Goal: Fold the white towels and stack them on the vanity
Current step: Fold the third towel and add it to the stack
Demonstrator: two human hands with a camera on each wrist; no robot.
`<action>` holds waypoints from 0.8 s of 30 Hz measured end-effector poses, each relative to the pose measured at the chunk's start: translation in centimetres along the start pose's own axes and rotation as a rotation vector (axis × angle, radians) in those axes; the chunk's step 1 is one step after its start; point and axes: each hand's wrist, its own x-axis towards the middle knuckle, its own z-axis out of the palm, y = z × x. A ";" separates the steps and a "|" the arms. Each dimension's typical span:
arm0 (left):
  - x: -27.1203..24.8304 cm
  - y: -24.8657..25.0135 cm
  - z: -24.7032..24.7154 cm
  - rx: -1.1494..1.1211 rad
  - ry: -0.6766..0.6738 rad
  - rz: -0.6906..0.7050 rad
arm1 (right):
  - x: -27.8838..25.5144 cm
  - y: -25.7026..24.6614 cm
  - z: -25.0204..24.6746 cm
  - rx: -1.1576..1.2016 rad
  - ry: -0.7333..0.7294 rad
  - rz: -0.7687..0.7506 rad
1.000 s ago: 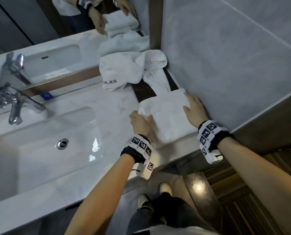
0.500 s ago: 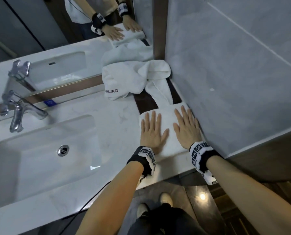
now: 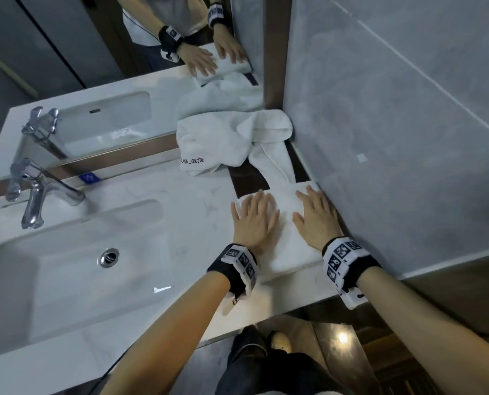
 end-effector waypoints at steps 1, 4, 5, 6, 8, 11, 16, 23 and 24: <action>0.9 -0.3 -1.1 -0.026 0.049 -0.017 | 0.7 -0.5 -0.8 -0.014 0.023 0.015; 4.1 -1.4 -4.6 -0.039 0.182 -0.025 | 3.7 -2.1 -3.4 -0.068 0.060 0.055; 5.4 -2.0 -5.7 -0.012 0.202 -0.018 | 4.8 -2.7 -4.1 -0.052 0.041 0.061; 6.7 -2.5 -6.6 0.013 0.214 -0.012 | 5.8 -3.2 -4.7 -0.032 0.013 0.071; 9.2 -3.5 -8.1 0.039 0.221 -0.009 | 7.5 -4.2 -5.4 -0.022 -0.047 0.108; 12.7 -5.0 -9.4 0.110 0.162 0.008 | 9.9 -5.6 -5.5 -0.036 -0.123 0.195; 16.1 -7.2 -9.5 0.255 -0.044 0.022 | 12.5 -7.1 -4.4 0.004 -0.195 0.281; 18.2 -10.5 -10.2 0.145 0.048 -0.005 | 15.1 -7.7 -4.7 0.194 -0.035 0.264; 18.2 -11.4 -10.6 0.067 0.063 -0.017 | 15.3 -7.8 -5.1 0.229 0.019 0.250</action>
